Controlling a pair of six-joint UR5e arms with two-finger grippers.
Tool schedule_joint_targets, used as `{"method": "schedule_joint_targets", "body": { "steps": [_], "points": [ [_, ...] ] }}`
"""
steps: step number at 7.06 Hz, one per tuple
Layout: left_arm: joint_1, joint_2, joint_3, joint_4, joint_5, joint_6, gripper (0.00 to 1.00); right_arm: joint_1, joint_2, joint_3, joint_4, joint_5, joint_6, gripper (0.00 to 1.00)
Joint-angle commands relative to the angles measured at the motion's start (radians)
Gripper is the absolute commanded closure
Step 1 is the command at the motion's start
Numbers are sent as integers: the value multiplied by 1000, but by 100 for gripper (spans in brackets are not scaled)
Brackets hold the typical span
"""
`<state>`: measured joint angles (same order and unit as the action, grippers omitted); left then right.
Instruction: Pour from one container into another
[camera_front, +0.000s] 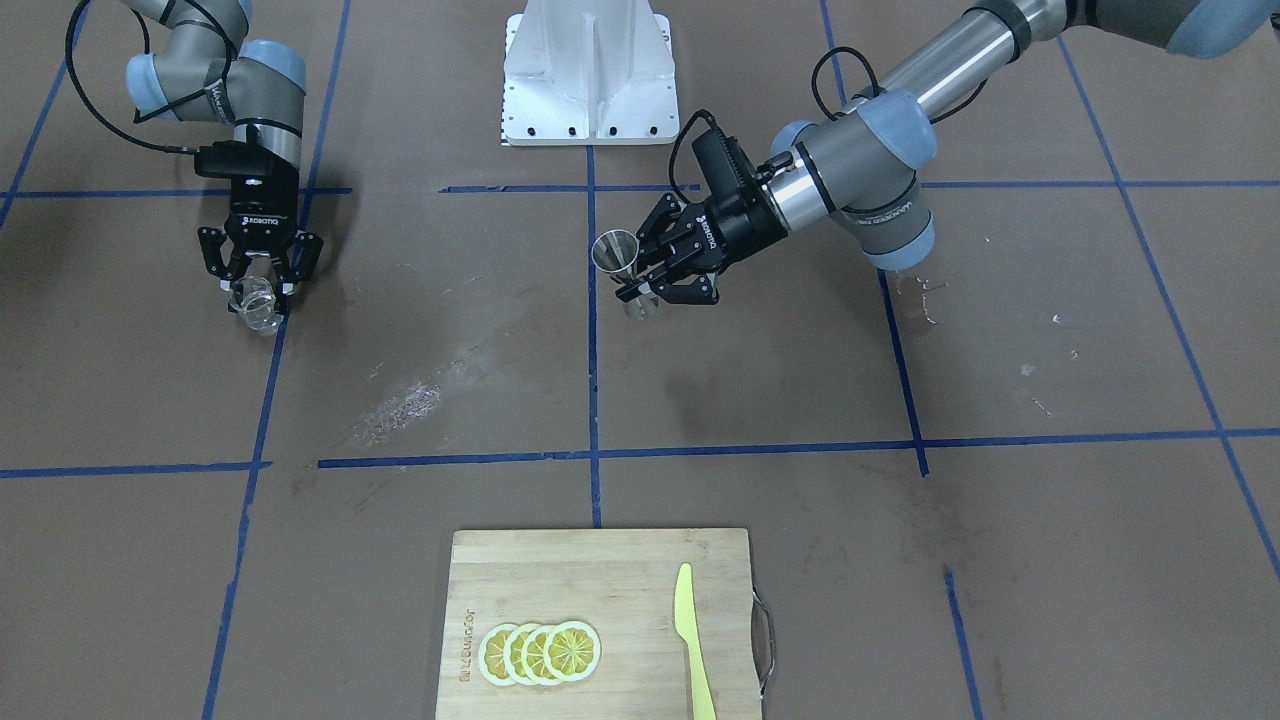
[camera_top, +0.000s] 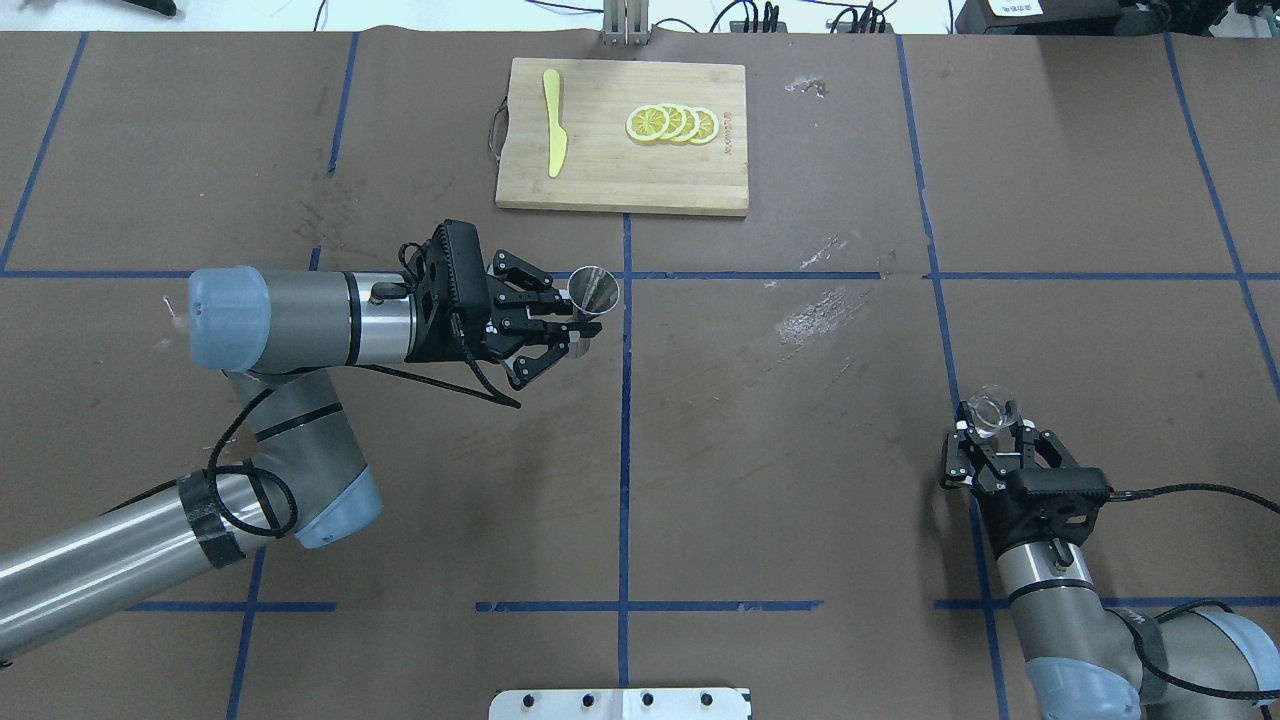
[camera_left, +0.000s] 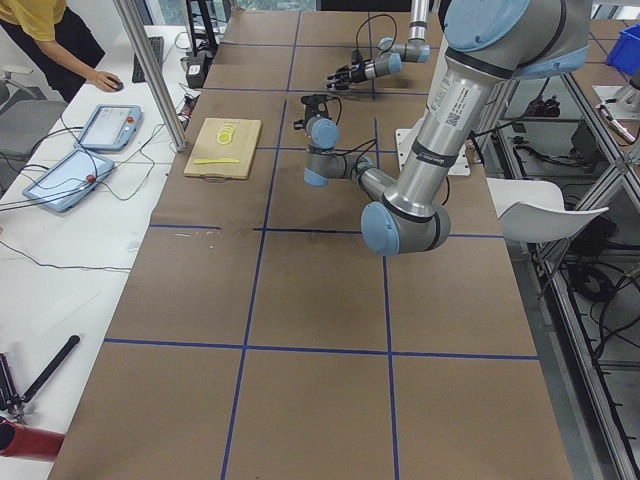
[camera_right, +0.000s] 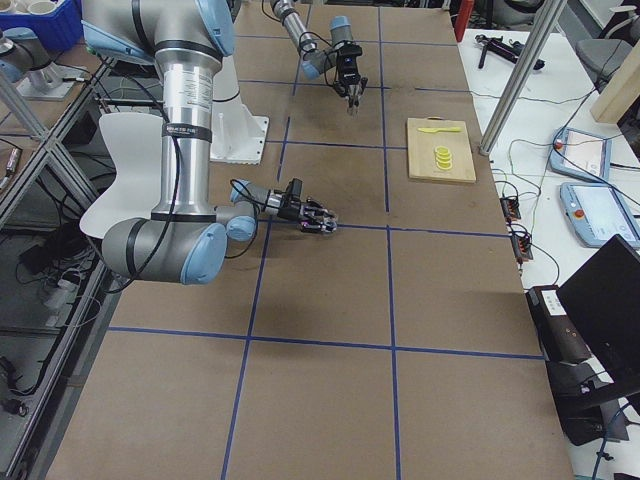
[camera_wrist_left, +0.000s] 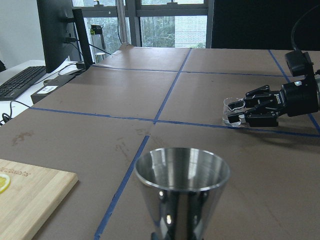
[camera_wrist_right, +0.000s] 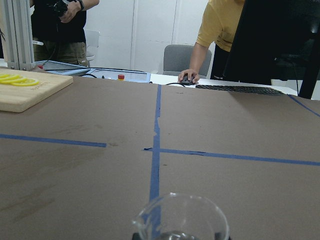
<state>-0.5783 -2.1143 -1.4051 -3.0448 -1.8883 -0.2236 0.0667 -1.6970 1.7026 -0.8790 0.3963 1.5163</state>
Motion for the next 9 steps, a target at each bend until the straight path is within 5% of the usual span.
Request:
{"method": "schedule_joint_targets", "body": {
  "steps": [1,3,5,9],
  "points": [
    [0,1,0,-3,0,1,100,4,2,47,-2,2,-94,100],
    [2,2,0,-5,0,1,100,59,-6,86,32,93,-225,100],
    [2,7,0,-5,-2,1,100,96,0,83,380,127,-562,100],
    [8,10,0,-2,2,1,100,149,83,89,434,157,-838,100]
  ]
}}
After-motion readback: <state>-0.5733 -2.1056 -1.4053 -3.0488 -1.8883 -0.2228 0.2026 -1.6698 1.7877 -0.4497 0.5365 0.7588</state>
